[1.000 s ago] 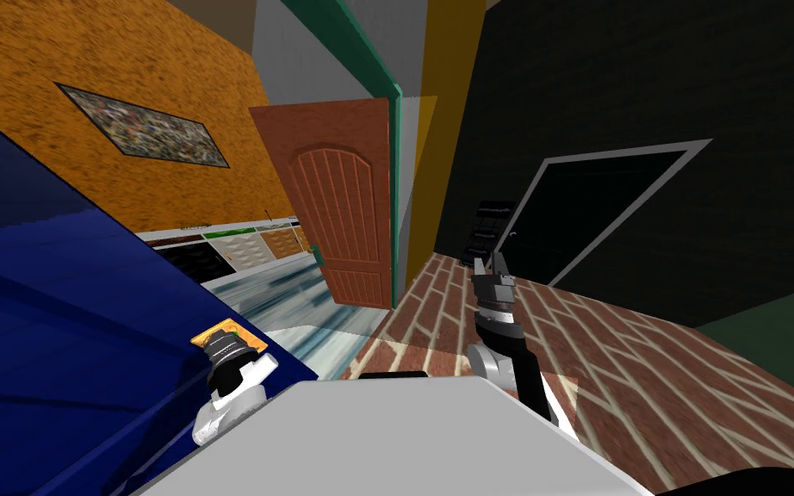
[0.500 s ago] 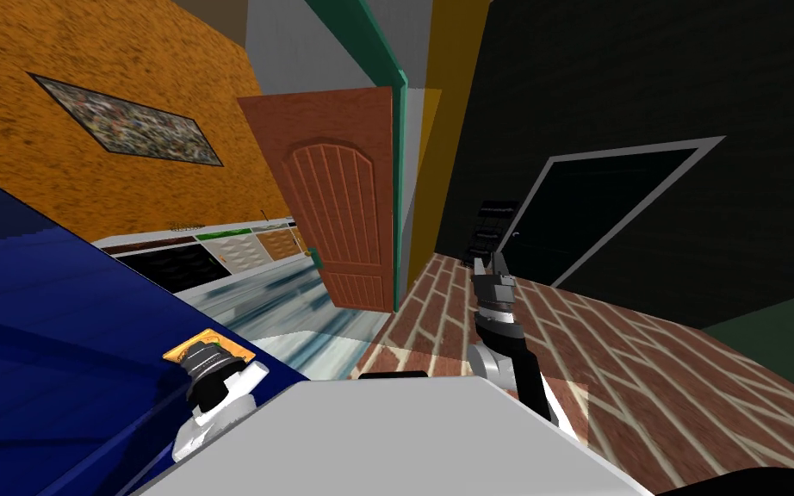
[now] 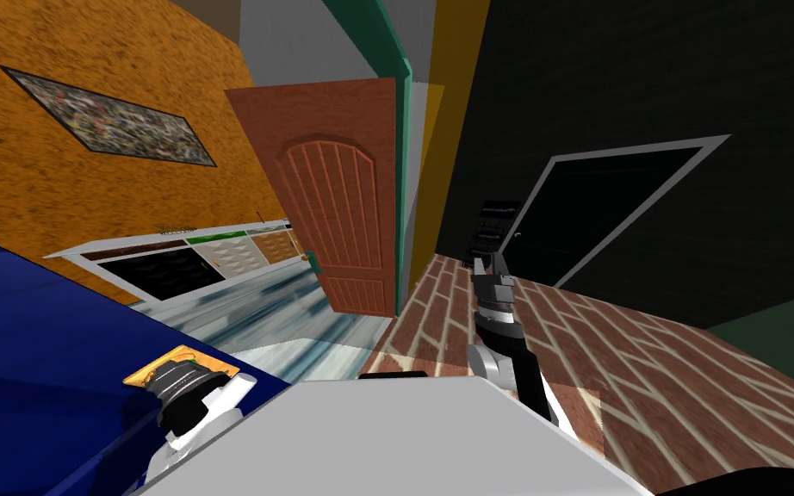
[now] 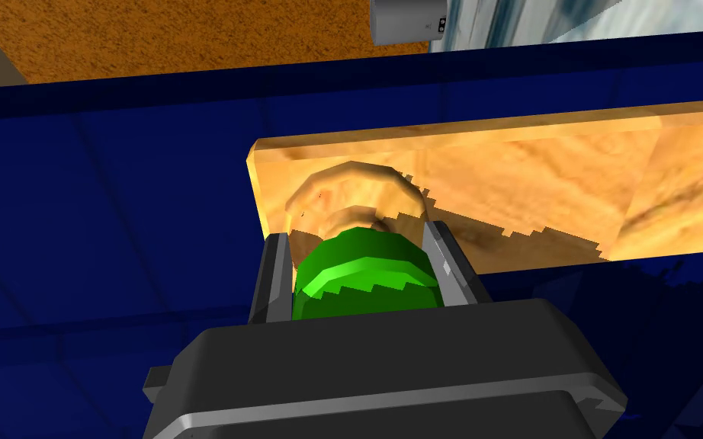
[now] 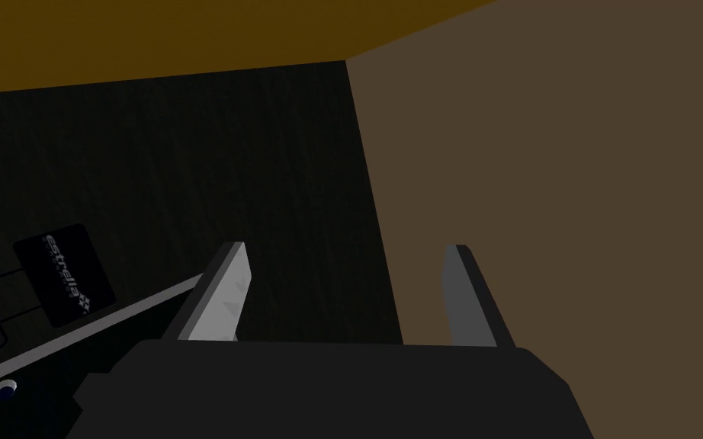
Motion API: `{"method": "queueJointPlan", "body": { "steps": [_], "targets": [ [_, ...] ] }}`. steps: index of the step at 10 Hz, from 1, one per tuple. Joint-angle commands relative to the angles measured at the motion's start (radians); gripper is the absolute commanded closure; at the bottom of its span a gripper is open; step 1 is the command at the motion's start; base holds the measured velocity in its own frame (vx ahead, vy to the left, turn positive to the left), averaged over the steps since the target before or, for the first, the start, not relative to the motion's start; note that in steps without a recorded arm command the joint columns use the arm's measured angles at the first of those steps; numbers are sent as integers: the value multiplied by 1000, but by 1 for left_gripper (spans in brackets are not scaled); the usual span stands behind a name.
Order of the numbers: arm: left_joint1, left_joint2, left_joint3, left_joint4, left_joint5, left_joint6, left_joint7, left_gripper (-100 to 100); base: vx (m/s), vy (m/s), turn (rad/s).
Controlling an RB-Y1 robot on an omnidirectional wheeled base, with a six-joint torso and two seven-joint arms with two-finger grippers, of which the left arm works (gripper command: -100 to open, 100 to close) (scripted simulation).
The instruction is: Push the door open
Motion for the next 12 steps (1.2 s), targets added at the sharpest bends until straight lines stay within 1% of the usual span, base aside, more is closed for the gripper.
{"method": "queueJointPlan", "body": {
  "steps": [1, 2, 3, 4, 5, 6, 7, 8, 9, 12],
  "targets": [
    [30, 13, 14, -7, 27, 0, -4, 100, 110, 66, -16],
    [43, 18, 28, -10, 56, 4, -19, 100, 151, 112, -28],
    [49, 19, 35, -11, 70, 5, -26, 100, 141, 109, -12],
    [62, 23, 48, -13, 98, 8, -40, 100, 147, 93, -28],
    [68, 24, 55, -14, 112, 10, -47, 100, 149, 92, -9],
    [80, 27, 67, -16, 138, 13, -60, 100, 143, 106, -11],
    [86, 28, 74, -17, 152, 14, -67, 100, 142, 100, -15],
    [98, 31, 86, -19, 176, 17, -79, 100, 146, 90, -21],
    [103, 32, 91, -20, 188, 18, -85, 100, 118, 59, -5],
    [132, 36, 122, -26, 252, 25, -117, 100, 148, 99, -10]
  ]
}}
